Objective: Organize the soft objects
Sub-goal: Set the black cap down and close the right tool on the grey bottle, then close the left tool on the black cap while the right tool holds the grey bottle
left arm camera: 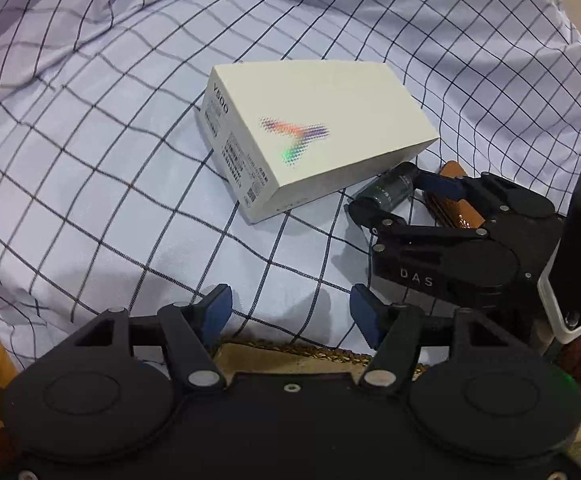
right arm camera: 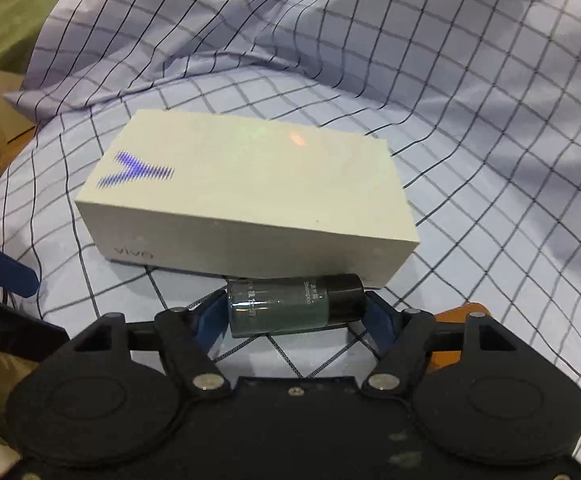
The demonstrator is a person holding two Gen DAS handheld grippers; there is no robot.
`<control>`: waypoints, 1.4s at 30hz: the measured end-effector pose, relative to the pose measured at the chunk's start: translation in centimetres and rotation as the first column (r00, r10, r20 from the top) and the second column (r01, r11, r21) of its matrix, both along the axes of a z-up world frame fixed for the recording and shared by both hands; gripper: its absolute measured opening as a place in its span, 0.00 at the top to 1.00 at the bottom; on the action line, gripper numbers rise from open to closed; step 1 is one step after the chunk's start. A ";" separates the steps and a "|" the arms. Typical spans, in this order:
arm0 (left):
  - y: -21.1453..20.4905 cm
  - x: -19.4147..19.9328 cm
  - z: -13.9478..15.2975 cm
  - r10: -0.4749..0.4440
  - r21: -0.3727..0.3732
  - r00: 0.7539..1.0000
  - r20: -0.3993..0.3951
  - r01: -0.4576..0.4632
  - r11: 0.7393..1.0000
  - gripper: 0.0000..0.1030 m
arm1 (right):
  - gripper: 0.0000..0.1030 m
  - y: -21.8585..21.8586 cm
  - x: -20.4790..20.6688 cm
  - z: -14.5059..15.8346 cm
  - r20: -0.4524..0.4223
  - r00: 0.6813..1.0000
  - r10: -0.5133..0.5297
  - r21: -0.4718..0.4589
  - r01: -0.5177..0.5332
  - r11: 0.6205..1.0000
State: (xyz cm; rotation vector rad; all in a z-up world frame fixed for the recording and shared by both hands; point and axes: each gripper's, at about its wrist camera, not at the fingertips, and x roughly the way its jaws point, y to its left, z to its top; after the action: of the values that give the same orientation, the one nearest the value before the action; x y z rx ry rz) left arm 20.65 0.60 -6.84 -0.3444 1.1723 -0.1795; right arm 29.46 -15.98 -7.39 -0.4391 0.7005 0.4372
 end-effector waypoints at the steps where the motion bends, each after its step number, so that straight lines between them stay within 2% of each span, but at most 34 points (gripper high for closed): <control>1: -0.1 -0.1 0.2 -0.010 0.012 1.000 0.010 0.010 1.000 0.41 | 0.32 -0.1 -0.4 0.3 0.008 1.000 -0.011 0.010 0.011 1.000; 4: -0.5 0.0 0.6 -0.050 0.042 0.998 0.037 0.049 0.998 0.40 | 0.32 -1.3 -2.0 2.3 0.050 0.996 -0.069 0.075 0.065 0.995; 7: -1.6 0.1 1.2 -0.131 0.097 0.988 0.079 0.123 0.988 0.35 | 0.32 -3.2 -3.4 4.8 0.094 0.972 -0.215 0.131 0.202 0.971; 11: -3.9 0.1 2.1 -0.261 0.155 0.956 0.133 0.240 0.958 0.34 | 0.31 -6.9 -5.5 7.2 0.110 0.895 -0.432 0.190 0.407 0.893; 14: -6.1 0.3 2.5 -0.338 0.190 0.929 0.153 0.308 0.932 0.33 | 0.31 -9.4 -7.4 7.9 0.097 0.838 -0.537 0.240 0.504 0.830; 18: -9.3 0.5 2.6 -0.418 0.198 0.895 0.156 0.386 0.901 0.33 | 0.31 -11.1 -10.0 7.5 0.103 0.768 -0.632 0.261 0.592 0.762; 21: -11.8 0.6 2.7 -0.503 0.232 0.848 0.167 0.462 0.856 0.32 | 0.31 -12.1 -11.5 6.9 0.084 0.728 -0.680 0.284 0.637 0.717; 24: -14.3 0.6 2.3 -0.606 0.288 0.776 0.174 0.548 0.785 0.32 | 0.31 -12.8 -13.3 6.4 0.074 0.702 -0.708 0.299 0.662 0.688; 26: -15.7 0.7 2.0 -0.670 0.317 0.720 0.181 0.602 0.732 0.32 | 0.31 -12.8 -14.3 6.0 0.069 0.693 -0.718 0.305 0.670 0.677; 28: -16.8 0.8 1.5 -0.701 0.344 0.692 0.172 0.625 0.701 0.32 | 0.31 -13.0 -14.9 5.5 0.067 0.678 -0.732 0.303 0.686 0.662; 30: -17.6 1.1 0.9 -0.722 0.347 0.671 0.168 0.645 0.681 0.32 | 0.31 -13.4 -15.2 4.9 0.054 0.664 -0.746 0.307 0.700 0.645; 37: -19.2 1.7 -0.9 -0.739 0.322 0.659 0.141 0.675 0.664 0.33 | 0.31 -14.3 -15.5 3.5 -0.006 0.649 -0.761 0.326 0.721 0.612; 42: -19.7 2.1 -1.2 -0.719 0.312 0.679 0.147 0.658 0.685 0.33 | 0.31 -14.6 -15.6 3.1 -0.032 0.641 -0.767 0.339 0.729 0.595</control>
State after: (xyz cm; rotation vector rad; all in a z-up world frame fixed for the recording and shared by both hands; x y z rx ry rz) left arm 22.78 -19.10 -8.02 0.3612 0.9968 -0.7338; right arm 13.87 -30.56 -4.29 0.1754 0.6188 -0.2949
